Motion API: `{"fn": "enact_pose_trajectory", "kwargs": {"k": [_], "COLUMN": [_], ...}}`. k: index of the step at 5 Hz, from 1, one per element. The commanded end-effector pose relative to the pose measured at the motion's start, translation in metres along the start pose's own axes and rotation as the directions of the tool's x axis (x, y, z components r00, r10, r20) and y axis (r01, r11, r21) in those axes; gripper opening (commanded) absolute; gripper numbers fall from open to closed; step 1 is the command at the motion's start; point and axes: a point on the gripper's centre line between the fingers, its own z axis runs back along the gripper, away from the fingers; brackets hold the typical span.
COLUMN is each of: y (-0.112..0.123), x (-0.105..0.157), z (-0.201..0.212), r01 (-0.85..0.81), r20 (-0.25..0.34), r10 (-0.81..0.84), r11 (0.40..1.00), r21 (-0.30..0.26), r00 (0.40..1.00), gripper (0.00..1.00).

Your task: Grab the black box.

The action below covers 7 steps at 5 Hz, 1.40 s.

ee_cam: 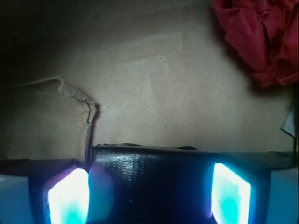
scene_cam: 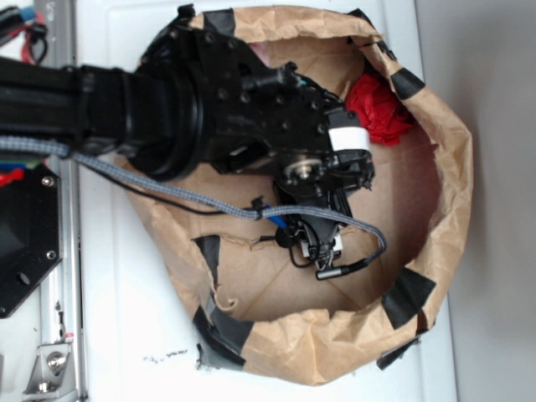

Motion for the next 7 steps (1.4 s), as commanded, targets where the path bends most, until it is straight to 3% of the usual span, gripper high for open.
{"fn": "enact_pose_trajectory", "kwargs": {"k": [1,3,4,5,6,7], "y": [0.001,0.001,0.001,0.004,0.015,0.015], "x": [-0.018,-0.016,-0.013,0.009,0.022,0.026], "z": [-0.01,0.016,0.066,0.113,0.142,0.143], "r01": [0.016,0.022,0.032,0.022,-0.028,-0.03], "r20": [-0.035,-0.036,-0.031,-0.013,-0.018,-0.013], "r10": [-0.015,-0.022,-0.034,-0.024,0.027,0.03], "r11": [1.0,1.0,0.998,0.995,0.998,0.999], "r21": [0.016,-0.006,-0.054,-0.094,-0.055,-0.024], "r00": [0.999,0.999,0.999,1.0,0.999,0.999], "gripper": [0.0,0.0,0.0,0.0,0.0,0.0]}}
